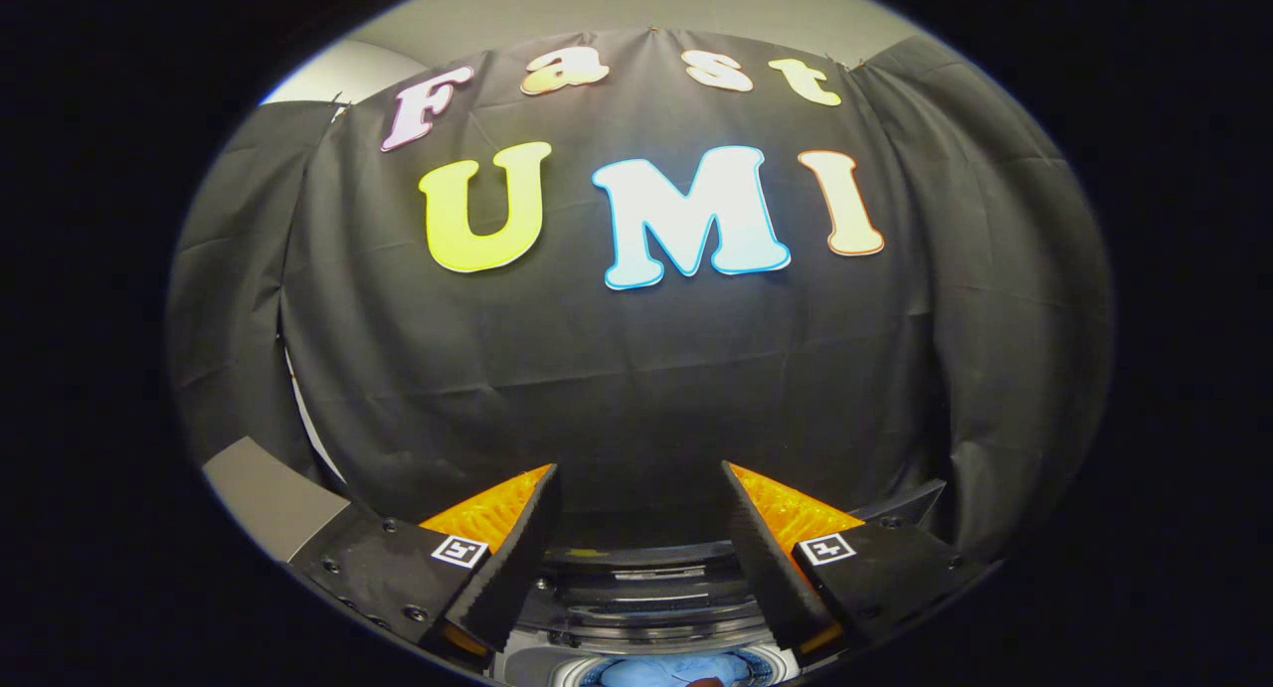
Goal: Put the clothes into the washing machine and then close the washing machine lid.
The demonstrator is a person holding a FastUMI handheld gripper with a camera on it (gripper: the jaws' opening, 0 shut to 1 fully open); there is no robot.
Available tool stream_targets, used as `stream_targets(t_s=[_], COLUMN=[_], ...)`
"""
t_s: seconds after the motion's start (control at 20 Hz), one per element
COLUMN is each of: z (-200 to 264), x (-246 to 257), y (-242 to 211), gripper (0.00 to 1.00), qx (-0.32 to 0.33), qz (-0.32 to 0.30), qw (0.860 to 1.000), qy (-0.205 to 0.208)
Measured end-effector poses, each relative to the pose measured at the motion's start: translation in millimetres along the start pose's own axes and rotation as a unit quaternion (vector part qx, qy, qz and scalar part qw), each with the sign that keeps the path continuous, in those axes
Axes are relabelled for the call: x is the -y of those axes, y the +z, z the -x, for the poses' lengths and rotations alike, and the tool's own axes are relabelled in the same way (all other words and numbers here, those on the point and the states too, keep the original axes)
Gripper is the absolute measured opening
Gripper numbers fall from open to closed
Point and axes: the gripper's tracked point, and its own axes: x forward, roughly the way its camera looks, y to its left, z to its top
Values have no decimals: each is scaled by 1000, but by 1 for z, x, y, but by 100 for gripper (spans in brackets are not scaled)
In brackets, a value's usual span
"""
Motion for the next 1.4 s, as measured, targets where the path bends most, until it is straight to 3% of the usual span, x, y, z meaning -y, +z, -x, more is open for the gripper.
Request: stream_targets(t_s=[0.5,1.4], z=[-24,37], x=[8,6], y=[-22,-37], gripper=[98,98], qx=[-20,31], qz=[30,42], qw=[999,998], qy=[-12,-20])
